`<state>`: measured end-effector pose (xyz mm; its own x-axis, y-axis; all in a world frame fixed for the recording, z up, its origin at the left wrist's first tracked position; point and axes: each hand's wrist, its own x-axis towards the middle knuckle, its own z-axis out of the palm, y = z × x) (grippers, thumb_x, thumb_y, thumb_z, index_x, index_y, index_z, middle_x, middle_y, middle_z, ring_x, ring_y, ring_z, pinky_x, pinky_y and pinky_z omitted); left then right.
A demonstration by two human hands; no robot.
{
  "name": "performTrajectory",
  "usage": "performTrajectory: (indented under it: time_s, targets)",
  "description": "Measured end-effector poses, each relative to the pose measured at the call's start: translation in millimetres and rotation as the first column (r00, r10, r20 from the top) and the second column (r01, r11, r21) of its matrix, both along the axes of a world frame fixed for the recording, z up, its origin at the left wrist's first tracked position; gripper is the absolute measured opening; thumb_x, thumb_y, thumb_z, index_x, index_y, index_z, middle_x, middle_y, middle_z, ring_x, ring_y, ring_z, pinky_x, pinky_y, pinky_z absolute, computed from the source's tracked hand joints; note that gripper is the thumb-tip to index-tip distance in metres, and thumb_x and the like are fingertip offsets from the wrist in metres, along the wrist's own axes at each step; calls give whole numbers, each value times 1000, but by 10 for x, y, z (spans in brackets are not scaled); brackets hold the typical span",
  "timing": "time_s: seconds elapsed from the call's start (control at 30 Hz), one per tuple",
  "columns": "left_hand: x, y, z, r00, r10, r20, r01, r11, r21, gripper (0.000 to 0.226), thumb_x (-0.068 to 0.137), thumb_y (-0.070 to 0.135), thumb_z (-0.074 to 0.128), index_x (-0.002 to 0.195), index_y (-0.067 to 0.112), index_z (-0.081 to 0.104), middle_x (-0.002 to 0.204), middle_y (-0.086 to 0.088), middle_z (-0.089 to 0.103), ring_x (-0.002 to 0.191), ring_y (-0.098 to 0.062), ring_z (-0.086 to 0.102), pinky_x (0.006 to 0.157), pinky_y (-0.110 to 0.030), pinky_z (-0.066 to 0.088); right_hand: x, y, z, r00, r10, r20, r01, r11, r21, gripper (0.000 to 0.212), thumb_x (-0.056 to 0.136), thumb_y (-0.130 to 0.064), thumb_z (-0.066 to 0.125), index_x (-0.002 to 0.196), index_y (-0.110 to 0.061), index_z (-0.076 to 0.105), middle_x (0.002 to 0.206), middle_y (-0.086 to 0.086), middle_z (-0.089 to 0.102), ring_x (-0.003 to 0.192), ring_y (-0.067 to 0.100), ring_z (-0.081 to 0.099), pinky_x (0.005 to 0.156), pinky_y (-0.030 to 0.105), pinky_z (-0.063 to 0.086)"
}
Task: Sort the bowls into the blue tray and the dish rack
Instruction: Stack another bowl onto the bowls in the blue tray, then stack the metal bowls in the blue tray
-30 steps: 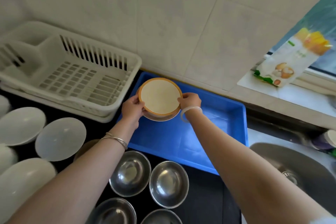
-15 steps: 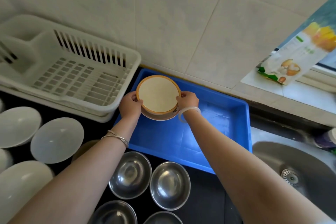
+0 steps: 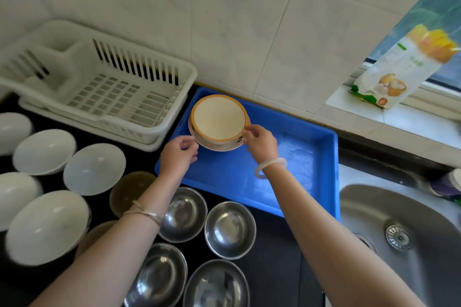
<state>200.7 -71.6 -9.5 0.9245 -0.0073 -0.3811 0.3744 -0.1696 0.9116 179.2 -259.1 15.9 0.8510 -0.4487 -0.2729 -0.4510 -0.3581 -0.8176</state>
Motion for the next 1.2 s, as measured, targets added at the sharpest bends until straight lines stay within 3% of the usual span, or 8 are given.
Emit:
performTrajectory:
  time_s: [0.07, 0.2, 0.3, 0.4, 0.5, 0.77, 0.87, 1.2]
  targets:
    - [-305, 98, 39, 997, -64, -36, 65, 998, 23, 22, 89, 10, 57, 111, 5, 60, 88, -4, 62, 75, -14, 61, 65, -22, 53, -267, 29, 17, 998, 62, -20, -62, 998, 22, 19, 90, -20, 47, 94, -16, 65, 92, 13, 69, 79, 28, 63, 75, 44, 54]
    - [-979, 259, -29, 968, -233, -91, 247, 951, 185, 15, 84, 4, 62, 99, 1, 64, 85, -11, 62, 66, -15, 55, 64, -22, 47, -865, 85, -132, 986, 123, -115, -117, 991, 63, 19, 90, -16, 50, 94, -9, 68, 78, 4, 66, 63, 18, 59, 63, 30, 49]
    - [-1411, 334, -142, 934, -341, -104, 356, 888, 289, 19, 80, 2, 67, 98, -1, 66, 89, -11, 65, 77, -14, 59, 67, -9, 41, -1320, 101, -324, 976, 95, -198, -98, 995, -5, 19, 88, -17, 52, 93, -10, 70, 78, 5, 67, 71, 21, 61, 72, 36, 52]
    - [-1712, 364, -246, 901, -406, -152, 433, 830, 352, 20, 77, 7, 71, 97, 7, 67, 93, -5, 69, 89, -14, 63, 82, -22, 45, -1677, 99, -501, 944, 60, -325, -116, 981, -157, 19, 88, -26, 54, 99, -17, 66, 92, 4, 70, 82, 22, 62, 70, 28, 43]
    - [-1878, 359, -317, 873, -454, -179, 486, 771, 412, 21, 75, 10, 71, 95, 15, 68, 96, 1, 70, 94, -13, 64, 89, -27, 47, -1816, 170, -618, 914, 67, -400, -105, 992, -75, 23, 88, -31, 56, 106, -18, 60, 91, 4, 68, 75, 23, 66, 72, 34, 53]
    - [-1953, 280, -272, 850, -505, -150, 492, 660, 569, 18, 81, 8, 60, 86, 22, 71, 92, 4, 72, 90, -13, 65, 83, -35, 52, -1800, 168, -648, 938, -48, -343, 100, 986, 136, 16, 85, -6, 56, 90, -7, 71, 83, 11, 71, 72, 21, 70, 72, 37, 61]
    - [-1961, 283, -281, 851, -507, -138, 482, 647, 591, 14, 82, 13, 62, 88, 20, 72, 93, 4, 72, 90, -13, 65, 82, -33, 53, -1879, 98, -554, 940, -61, -334, 125, 977, 174, 18, 84, -4, 56, 76, -12, 70, 77, 8, 71, 68, 16, 70, 58, 24, 59]
    - [-1821, 99, -298, 873, -474, -110, 458, 724, 516, 20, 78, 24, 71, 97, 15, 71, 99, -2, 73, 95, -18, 65, 79, -28, 49, -2089, -104, -138, 976, -44, -214, 75, 987, 140, 25, 80, -3, 57, 62, -15, 69, 49, -9, 62, 43, -3, 60, 47, 10, 49]
